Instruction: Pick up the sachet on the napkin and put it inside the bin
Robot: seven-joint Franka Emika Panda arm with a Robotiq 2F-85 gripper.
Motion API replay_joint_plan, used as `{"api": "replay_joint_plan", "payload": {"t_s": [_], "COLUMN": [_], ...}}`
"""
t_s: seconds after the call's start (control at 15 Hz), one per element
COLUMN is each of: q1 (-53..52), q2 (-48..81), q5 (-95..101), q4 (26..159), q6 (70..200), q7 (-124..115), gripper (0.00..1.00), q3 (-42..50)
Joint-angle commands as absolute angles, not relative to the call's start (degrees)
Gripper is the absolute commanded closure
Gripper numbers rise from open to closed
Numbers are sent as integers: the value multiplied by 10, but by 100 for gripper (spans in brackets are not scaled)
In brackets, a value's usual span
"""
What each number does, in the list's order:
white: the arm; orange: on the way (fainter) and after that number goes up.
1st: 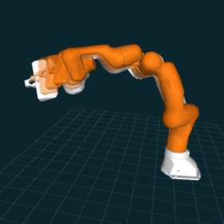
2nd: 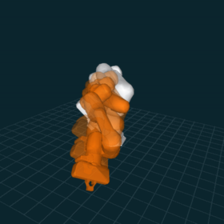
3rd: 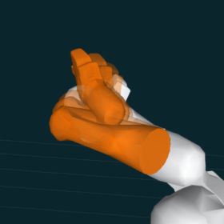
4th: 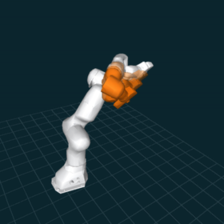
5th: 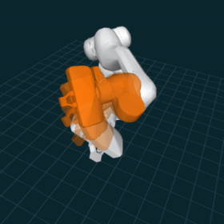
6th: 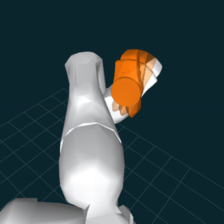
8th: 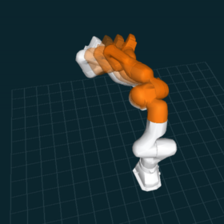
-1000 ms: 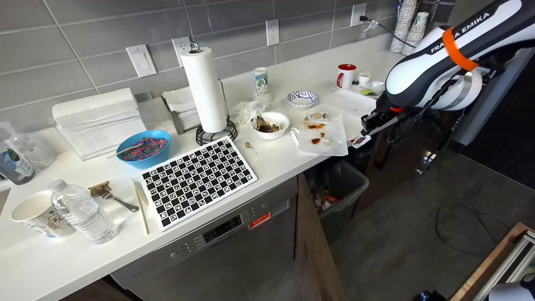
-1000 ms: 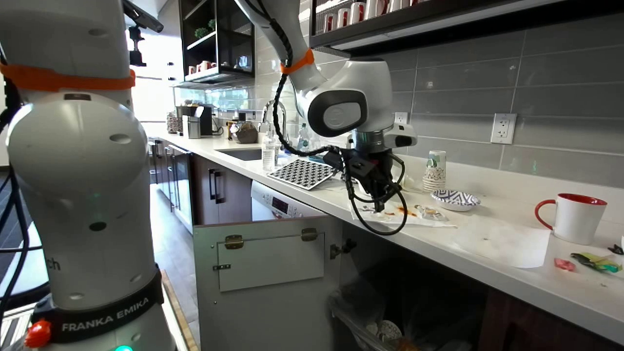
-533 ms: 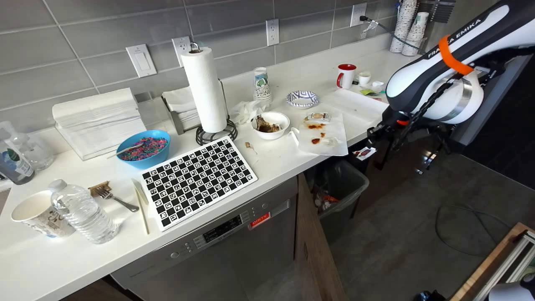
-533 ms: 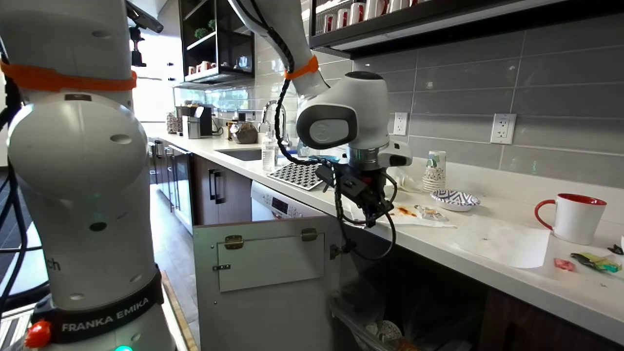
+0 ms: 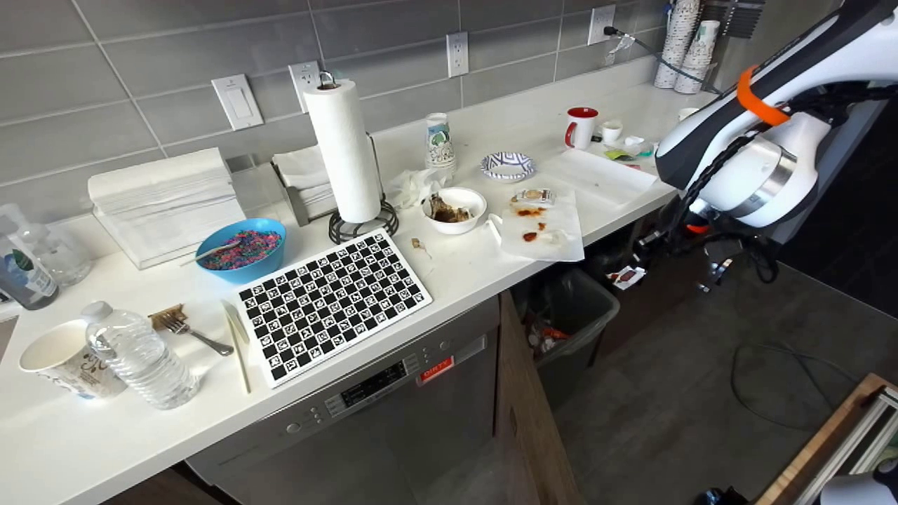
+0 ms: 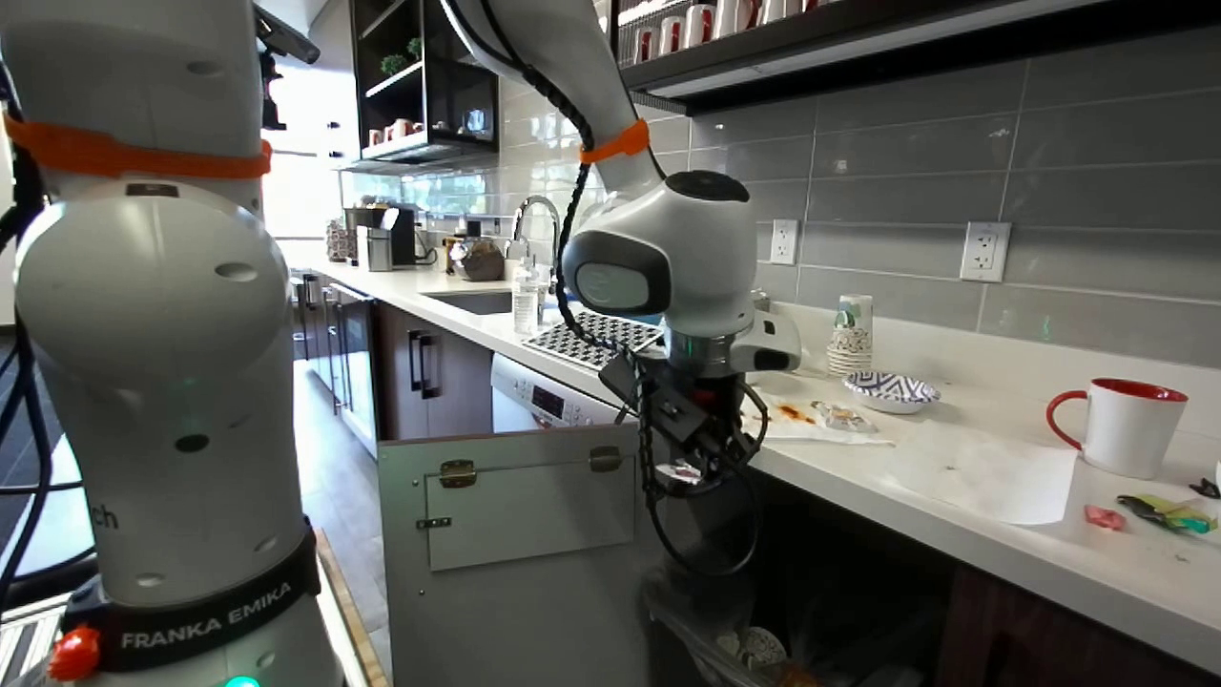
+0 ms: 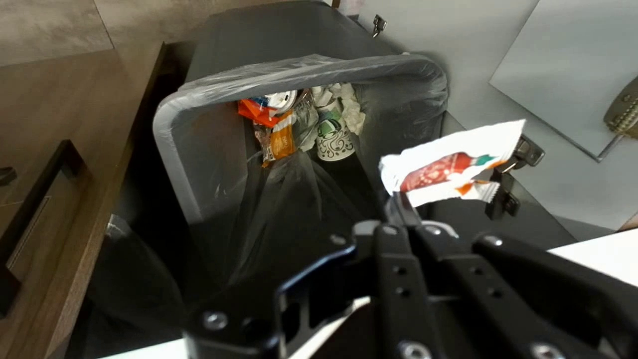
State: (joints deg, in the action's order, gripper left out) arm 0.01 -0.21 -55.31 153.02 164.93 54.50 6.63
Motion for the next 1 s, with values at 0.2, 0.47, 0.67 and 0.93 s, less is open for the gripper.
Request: {"api": "replay_joint_plan", "payload": {"t_s": [0.2,0.47,0.67,0.93], "q1": [14,26,33,25], "q2": [62,116,163,171], "q5": [-708,-812,-892,-900], "q4": [1512,1489,1463,1466], "q6": [1620,1583,1558,1570], "q7": [712,789,835,816], "gripper": [100,100,100,99], "q3": [73,68,67,70]}}
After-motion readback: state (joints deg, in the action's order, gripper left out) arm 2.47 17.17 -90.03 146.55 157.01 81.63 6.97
